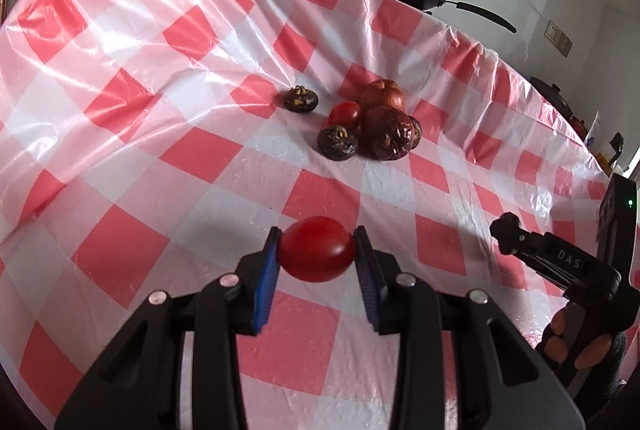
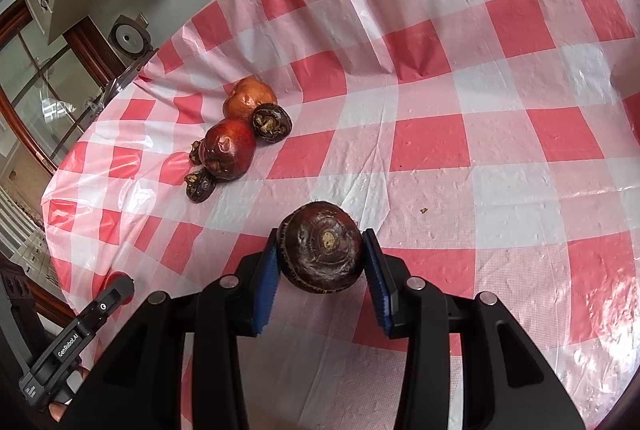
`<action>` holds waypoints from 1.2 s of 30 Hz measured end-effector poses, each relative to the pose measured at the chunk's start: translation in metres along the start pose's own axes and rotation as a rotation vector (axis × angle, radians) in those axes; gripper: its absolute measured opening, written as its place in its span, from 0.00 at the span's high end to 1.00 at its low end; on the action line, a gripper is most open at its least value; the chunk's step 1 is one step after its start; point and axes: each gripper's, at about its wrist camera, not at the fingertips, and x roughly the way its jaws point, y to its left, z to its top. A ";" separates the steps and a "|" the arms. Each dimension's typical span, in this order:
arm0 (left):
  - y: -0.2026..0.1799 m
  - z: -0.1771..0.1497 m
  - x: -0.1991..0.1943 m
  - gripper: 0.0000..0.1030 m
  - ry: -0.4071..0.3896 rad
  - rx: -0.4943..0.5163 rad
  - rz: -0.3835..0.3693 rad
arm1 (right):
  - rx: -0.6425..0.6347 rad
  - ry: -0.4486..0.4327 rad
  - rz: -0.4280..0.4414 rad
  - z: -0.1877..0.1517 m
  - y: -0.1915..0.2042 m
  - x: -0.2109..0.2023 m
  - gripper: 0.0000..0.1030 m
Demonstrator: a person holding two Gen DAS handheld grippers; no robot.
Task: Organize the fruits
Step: 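Grasp a red tomato with the left gripper while the right gripper holds the mangosteen, then carry the mangosteen and tomato to the white box and open both grippers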
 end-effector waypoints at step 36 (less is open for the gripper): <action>0.074 -0.064 -0.108 0.64 -0.057 -0.004 0.117 | -0.174 0.185 0.271 -0.126 0.135 -0.037 0.61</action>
